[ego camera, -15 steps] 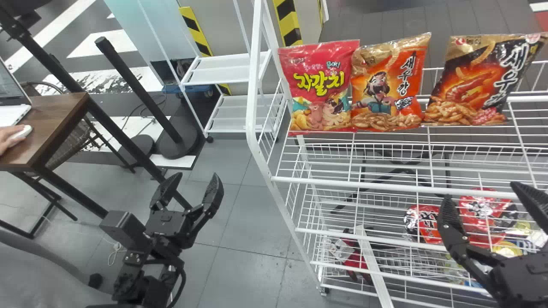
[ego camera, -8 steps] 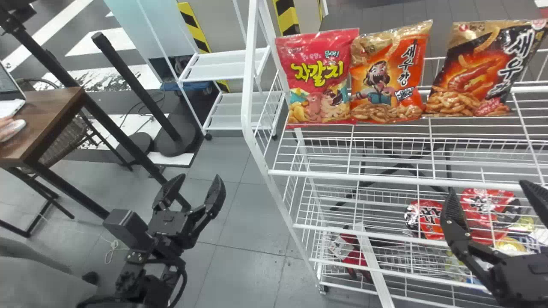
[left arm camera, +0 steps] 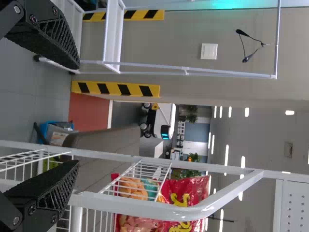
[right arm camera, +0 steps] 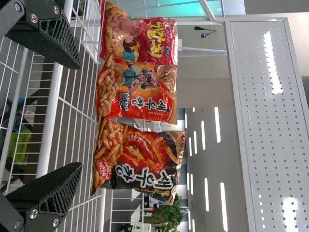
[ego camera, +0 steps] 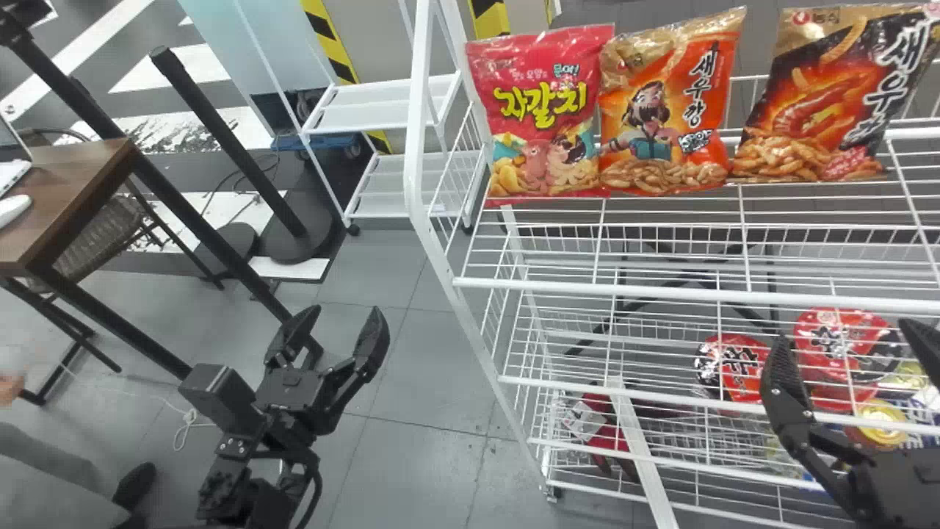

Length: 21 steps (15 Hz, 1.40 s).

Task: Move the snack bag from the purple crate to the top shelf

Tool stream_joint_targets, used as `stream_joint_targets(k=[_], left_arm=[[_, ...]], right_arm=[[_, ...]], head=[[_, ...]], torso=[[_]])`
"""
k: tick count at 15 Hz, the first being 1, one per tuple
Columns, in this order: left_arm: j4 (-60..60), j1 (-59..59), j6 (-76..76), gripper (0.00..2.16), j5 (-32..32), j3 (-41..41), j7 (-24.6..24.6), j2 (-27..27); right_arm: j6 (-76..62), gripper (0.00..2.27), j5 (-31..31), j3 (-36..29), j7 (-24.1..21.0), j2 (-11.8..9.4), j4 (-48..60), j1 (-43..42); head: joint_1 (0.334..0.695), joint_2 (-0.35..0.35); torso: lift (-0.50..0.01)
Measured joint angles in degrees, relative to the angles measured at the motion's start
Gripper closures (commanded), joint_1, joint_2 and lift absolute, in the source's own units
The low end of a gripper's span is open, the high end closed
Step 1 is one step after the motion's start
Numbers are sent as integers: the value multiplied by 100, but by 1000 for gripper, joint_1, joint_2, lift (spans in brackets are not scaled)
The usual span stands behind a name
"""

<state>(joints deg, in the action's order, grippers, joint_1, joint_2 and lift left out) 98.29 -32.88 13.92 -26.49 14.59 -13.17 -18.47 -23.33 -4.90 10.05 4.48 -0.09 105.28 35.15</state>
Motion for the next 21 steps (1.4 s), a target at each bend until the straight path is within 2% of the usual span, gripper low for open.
stream_joint_targets(k=[2, 4, 8, 14, 21], left_arm=[[28, -44, -25, 130, 5, 48, -100, 49], [33, -51, -24, 130, 86, 142, -238, 201], [134, -87, -32, 130, 307, 407, -416, 615], [328, -200, -104, 130, 756, 517, -413, 1070], [384, -227, -73, 130, 781, 484, -363, 1131]], right_arm=[[30, 100, 69, 34, -153, 0, 141, 121], [77, 103, 126, 247, -683, 0, 342, 256], [187, 110, 375, 555, -1262, 0, 827, 521], [240, 110, 650, 579, -1284, -138, 824, 531], [360, 110, 574, 560, -1280, -161, 764, 484]], head=[[695, 350], [695, 350], [695, 350], [695, 350], [695, 350]], torso=[[-83], [-91], [-107], [-131], [-158]])
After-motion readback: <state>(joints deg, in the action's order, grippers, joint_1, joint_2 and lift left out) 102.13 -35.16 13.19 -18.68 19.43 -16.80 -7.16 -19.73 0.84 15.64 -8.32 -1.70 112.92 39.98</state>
